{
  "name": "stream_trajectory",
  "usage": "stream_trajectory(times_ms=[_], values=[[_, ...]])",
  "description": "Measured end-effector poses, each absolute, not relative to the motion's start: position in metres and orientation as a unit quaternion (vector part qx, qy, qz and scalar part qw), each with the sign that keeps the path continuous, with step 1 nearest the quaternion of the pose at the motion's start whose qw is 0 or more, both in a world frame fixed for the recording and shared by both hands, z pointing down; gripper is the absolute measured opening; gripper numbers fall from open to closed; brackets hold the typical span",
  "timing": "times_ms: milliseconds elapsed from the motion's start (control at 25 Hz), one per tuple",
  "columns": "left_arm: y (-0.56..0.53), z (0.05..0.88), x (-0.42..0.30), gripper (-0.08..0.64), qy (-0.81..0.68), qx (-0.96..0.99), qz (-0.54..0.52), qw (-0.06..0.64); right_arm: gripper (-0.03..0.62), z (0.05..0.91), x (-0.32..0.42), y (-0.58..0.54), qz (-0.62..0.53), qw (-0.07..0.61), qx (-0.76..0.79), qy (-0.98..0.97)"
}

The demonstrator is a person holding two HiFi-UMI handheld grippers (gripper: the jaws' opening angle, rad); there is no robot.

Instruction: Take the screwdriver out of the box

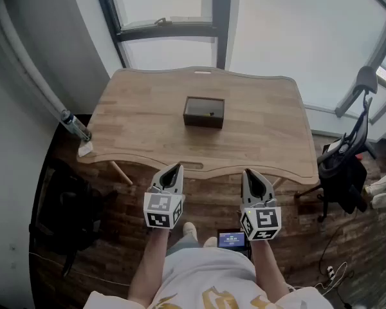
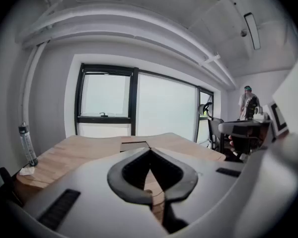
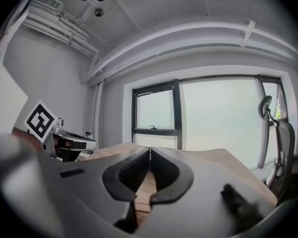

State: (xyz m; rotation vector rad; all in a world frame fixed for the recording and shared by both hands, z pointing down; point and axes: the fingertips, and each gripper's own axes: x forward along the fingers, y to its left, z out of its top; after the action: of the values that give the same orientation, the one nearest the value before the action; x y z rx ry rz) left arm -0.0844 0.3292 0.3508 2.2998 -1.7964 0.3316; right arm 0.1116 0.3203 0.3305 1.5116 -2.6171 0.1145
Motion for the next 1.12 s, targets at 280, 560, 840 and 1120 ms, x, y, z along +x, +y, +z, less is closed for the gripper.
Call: stream_trajectory(times_ms=[280,560,840,1120], values=[[0.334,0.348,-0.071,0.014,-0.594,0.791,0.125,0.080,0.032,0.331,0.119,0.321,0.038,0.058,0.498,-0.865],[0.329,0.358,-0.062,0.014,-0.592,0.790,0.138,0.081,0.034,0.338,0.123,0.319,0.047,0.056,0.490,-0.869],[0.295,0.367,-0.063,0.014,-0.595,0.786,0.150,0.067,0.034,0.350,0.132,0.289,0.052,0.070,0.498,-0.863],[0.221,0.380,-0.069,0.014,-0.595,0.788,0.147,0.060,0.034,0.369,0.139,0.223,0.062,0.085,0.513,-0.852]])
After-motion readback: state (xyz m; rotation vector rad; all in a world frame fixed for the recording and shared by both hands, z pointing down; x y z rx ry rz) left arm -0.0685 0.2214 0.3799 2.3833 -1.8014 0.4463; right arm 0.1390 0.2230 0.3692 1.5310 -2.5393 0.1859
